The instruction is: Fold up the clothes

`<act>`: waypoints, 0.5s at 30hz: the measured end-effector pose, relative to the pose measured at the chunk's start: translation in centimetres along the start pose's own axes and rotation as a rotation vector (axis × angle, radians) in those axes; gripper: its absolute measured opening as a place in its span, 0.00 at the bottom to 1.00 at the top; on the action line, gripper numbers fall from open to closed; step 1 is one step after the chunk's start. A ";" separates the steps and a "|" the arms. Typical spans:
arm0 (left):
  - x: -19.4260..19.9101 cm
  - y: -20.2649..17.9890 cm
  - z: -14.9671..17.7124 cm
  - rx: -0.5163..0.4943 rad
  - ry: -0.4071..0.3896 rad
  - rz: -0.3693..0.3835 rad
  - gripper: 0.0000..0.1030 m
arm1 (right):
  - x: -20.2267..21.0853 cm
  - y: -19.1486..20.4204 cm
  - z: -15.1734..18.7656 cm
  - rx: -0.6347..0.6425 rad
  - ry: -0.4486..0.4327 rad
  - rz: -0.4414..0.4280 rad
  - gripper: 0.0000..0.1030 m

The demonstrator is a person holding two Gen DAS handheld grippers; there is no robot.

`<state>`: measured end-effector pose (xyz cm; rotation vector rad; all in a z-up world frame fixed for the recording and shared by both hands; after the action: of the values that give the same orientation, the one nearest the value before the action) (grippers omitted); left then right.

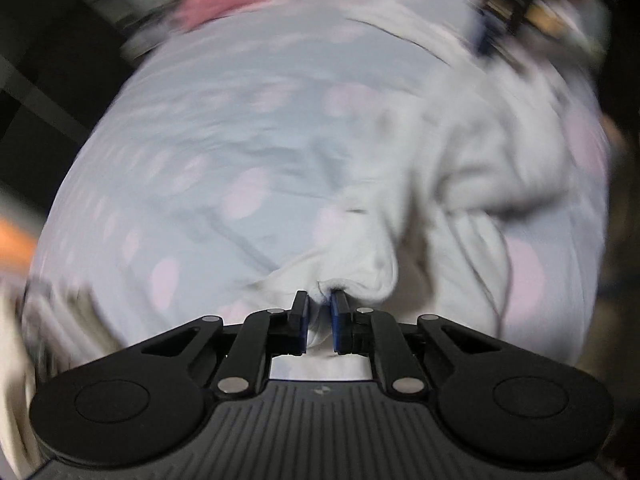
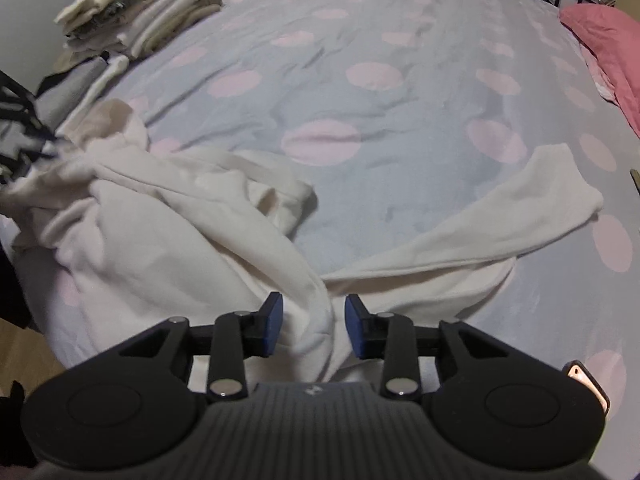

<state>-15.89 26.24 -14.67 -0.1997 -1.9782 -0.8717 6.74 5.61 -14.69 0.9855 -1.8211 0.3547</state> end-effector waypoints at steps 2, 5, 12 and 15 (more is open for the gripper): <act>1.1 2.0 0.8 0.138 -0.009 -0.042 0.08 | -0.4 -0.3 0.3 -0.044 0.022 -0.013 0.24; 2.1 4.8 1.2 0.305 -0.026 -0.097 0.07 | 0.1 -0.3 0.2 -0.090 0.006 -0.024 0.09; 6.9 9.8 1.6 0.569 -0.092 -0.232 0.06 | 7.1 1.9 -4.0 -0.009 -0.288 0.081 0.09; 11.1 12.9 1.5 0.629 -0.159 -0.312 0.06 | 12.0 3.4 -6.7 0.058 -0.444 0.148 0.09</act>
<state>-17.12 34.45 0.23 0.4230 -2.3689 -0.3881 6.33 6.32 -0.57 1.0299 -2.3049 0.2948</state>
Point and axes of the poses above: each gripper's, at about its wrist camera, not at the fingertips, and x roughly against the way its jaws point, y to its left, z to its underside, the point moved 9 cm from there along -x, roughly the way its jaws point, and after that the axes turned 12 degrees about -x, right-handed, at the moved point
